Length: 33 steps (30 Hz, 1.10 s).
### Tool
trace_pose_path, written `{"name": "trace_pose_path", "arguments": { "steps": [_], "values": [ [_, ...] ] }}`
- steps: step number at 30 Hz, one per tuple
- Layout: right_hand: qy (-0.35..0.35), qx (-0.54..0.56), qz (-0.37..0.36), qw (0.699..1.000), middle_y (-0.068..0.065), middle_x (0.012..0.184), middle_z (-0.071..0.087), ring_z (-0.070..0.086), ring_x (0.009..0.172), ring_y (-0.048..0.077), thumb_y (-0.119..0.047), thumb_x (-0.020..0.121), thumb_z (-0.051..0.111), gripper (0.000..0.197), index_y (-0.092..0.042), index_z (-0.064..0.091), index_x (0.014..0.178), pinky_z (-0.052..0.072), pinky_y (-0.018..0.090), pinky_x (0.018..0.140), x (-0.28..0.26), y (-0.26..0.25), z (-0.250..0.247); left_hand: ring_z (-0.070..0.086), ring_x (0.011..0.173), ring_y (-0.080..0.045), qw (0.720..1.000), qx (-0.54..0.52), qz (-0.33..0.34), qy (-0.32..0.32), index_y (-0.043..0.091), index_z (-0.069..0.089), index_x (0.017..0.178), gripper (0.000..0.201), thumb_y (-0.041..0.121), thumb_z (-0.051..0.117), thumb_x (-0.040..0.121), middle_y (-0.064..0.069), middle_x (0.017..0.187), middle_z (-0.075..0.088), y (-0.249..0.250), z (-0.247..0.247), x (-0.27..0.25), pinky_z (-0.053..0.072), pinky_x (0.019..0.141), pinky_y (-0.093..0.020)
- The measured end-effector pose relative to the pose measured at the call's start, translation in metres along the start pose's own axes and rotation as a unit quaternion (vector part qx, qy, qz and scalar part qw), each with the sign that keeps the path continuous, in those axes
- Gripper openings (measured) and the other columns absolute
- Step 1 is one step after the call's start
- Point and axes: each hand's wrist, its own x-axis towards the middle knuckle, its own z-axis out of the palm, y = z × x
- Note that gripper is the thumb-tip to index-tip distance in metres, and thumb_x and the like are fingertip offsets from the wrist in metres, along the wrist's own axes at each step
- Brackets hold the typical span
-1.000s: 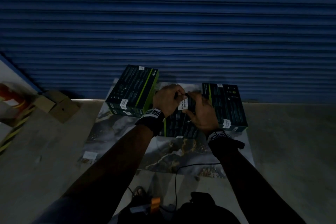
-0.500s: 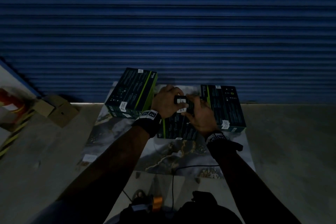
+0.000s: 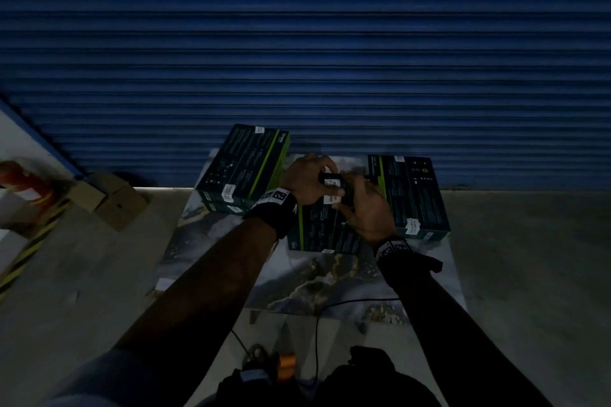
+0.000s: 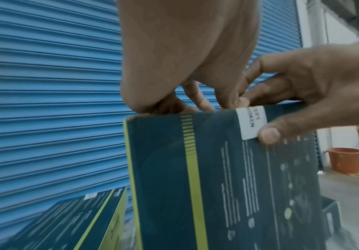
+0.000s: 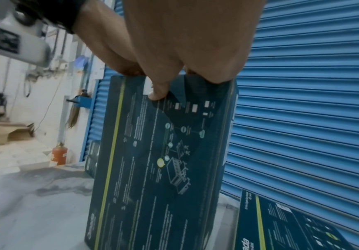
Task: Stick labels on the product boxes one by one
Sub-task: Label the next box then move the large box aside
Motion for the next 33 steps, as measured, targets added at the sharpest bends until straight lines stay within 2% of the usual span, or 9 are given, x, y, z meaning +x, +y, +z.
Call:
{"name": "trace_pose_path", "arguments": {
  "steps": [4,8,11,14,18,21,24,28,33],
  "values": [
    [-0.001,0.001,-0.01,1.0,0.014,0.121,0.068,0.06,0.111,0.028,-0.027,0.086,0.078,0.06,-0.011,0.05,0.137,0.049,0.036,0.096,-0.001,0.004,0.002,0.058,0.096,-0.019,0.999,0.001,0.009,0.041,0.031,0.067,0.102,0.03,0.053,0.076,0.085,0.0,0.105,0.057,0.001,0.006,-0.002,0.052,0.081,-0.036],
    [-0.033,-0.008,-0.039,0.999,0.014,0.133,0.063,0.057,0.123,0.03,-0.032,0.094,0.067,0.058,-0.012,0.045,0.144,0.047,0.045,0.104,0.004,0.016,0.006,0.06,0.099,-0.028,0.99,0.012,0.059,0.127,0.024,0.069,0.106,0.022,0.042,0.065,0.094,-0.005,0.105,0.061,-0.004,0.02,-0.01,0.055,0.078,-0.044],
    [-0.026,-0.031,-0.072,0.997,0.014,0.144,0.056,0.05,0.135,0.029,-0.034,0.1,0.058,0.052,-0.009,0.048,0.145,0.042,0.046,0.112,0.001,0.023,0.006,0.058,0.106,-0.029,0.979,0.04,0.111,0.169,0.018,0.069,0.118,0.026,0.034,0.066,0.098,-0.005,0.114,0.062,-0.013,0.026,-0.023,0.051,0.086,-0.044],
    [-0.006,-0.044,-0.105,0.994,0.011,0.148,0.054,0.049,0.138,0.027,-0.031,0.102,0.056,0.045,-0.008,0.054,0.141,0.038,0.045,0.115,-0.004,0.024,0.008,0.057,0.107,-0.028,0.962,0.081,0.167,0.2,0.021,0.073,0.116,0.026,0.038,0.068,0.097,-0.001,0.114,0.064,-0.02,0.028,-0.039,0.046,0.087,-0.041],
    [0.029,-0.034,-0.114,0.992,0.01,0.146,0.056,0.052,0.136,0.026,-0.025,0.1,0.062,0.039,-0.009,0.061,0.136,0.038,0.042,0.116,-0.007,0.027,0.015,0.062,0.106,-0.027,0.946,0.094,0.21,0.23,0.022,0.077,0.115,0.019,0.027,0.07,0.098,0.0,0.12,0.07,-0.022,0.038,-0.05,0.047,0.087,-0.038],
    [0.047,-0.03,-0.114,0.992,0.01,0.146,0.056,0.052,0.136,0.026,-0.029,0.101,0.059,0.04,-0.009,0.062,0.136,0.038,0.042,0.116,-0.008,0.03,0.02,0.062,0.116,-0.027,0.946,0.1,0.21,0.227,0.021,0.074,0.123,0.025,0.02,0.069,0.098,0.0,0.131,0.069,-0.028,0.046,-0.054,0.049,0.096,-0.038],
    [0.045,-0.055,-0.122,0.99,0.013,0.144,0.058,0.054,0.135,0.027,-0.032,0.102,0.054,0.043,-0.007,0.064,0.134,0.04,0.043,0.114,-0.004,0.033,0.02,0.055,0.129,-0.026,0.946,0.141,0.2,0.212,0.017,0.067,0.134,0.036,0.025,0.067,0.099,0.0,0.143,0.061,-0.035,0.055,-0.055,0.046,0.104,-0.041],
    [0.037,-0.1,-0.13,0.986,0.016,0.141,0.059,0.057,0.131,0.032,-0.024,0.094,0.066,0.043,-0.005,0.065,0.133,0.047,0.048,0.109,0.004,0.033,0.02,0.047,0.134,-0.024,0.945,0.2,0.172,0.196,0.013,0.06,0.14,0.045,0.03,0.065,0.099,-0.002,0.151,0.054,-0.033,0.056,-0.048,0.045,0.099,-0.043],
    [0.035,-0.11,-0.128,0.985,0.016,0.141,0.06,0.058,0.13,0.032,-0.031,0.101,0.05,0.045,-0.004,0.063,0.134,0.047,0.049,0.109,0.011,0.031,0.019,0.048,0.132,-0.026,0.95,0.2,0.138,0.198,0.013,0.06,0.141,0.049,0.039,0.065,0.1,-0.002,0.154,0.051,-0.029,0.058,-0.038,0.043,0.096,-0.043]
  ]
}}
